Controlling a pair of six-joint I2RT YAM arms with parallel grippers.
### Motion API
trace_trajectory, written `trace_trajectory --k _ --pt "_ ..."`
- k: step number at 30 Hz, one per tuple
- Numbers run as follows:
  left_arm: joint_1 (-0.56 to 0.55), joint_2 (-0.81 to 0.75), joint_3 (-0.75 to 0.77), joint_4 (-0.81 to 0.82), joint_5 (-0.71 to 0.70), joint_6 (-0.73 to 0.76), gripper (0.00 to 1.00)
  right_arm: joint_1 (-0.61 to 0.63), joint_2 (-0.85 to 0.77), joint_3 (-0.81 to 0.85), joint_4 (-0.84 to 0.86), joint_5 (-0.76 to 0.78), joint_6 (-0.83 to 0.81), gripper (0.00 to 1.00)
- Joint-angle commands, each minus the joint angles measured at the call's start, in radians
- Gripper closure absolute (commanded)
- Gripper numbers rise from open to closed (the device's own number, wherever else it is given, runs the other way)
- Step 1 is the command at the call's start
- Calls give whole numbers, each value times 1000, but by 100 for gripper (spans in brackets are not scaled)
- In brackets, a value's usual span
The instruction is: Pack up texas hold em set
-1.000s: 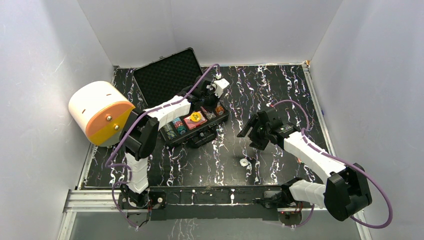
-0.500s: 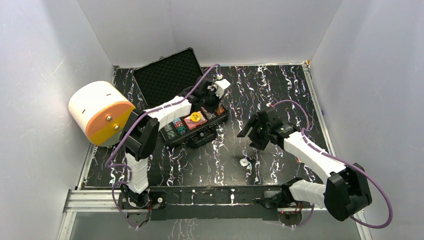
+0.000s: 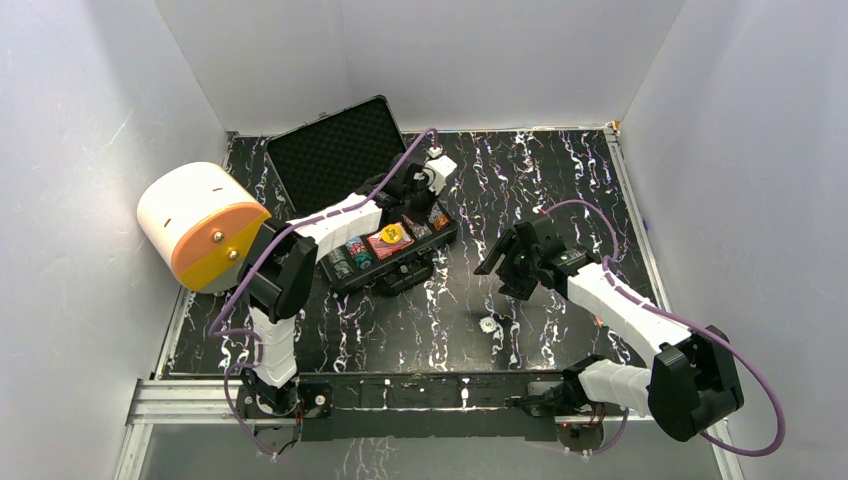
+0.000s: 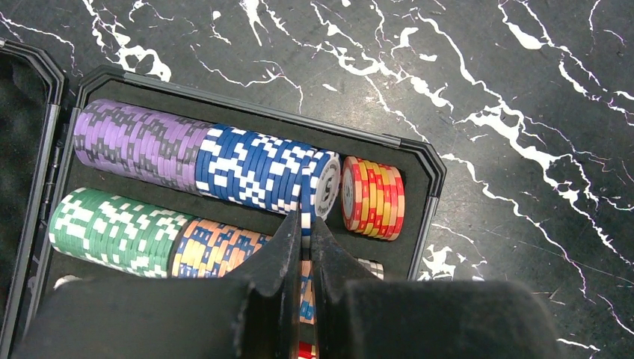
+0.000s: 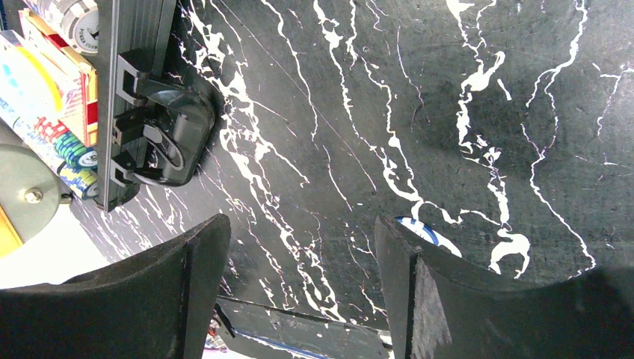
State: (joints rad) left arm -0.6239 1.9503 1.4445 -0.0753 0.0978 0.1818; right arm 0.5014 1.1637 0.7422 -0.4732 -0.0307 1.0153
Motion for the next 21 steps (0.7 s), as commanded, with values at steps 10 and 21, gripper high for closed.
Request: trace_trajectory --k 10,21 --pt "-2 -126 -34 56 -40 -19 100 0 0 5 5 -11 -9 22" --pt "-2 -109 -18 -22 80 -15 100 0 -3 -4 3 -18 -11 22"
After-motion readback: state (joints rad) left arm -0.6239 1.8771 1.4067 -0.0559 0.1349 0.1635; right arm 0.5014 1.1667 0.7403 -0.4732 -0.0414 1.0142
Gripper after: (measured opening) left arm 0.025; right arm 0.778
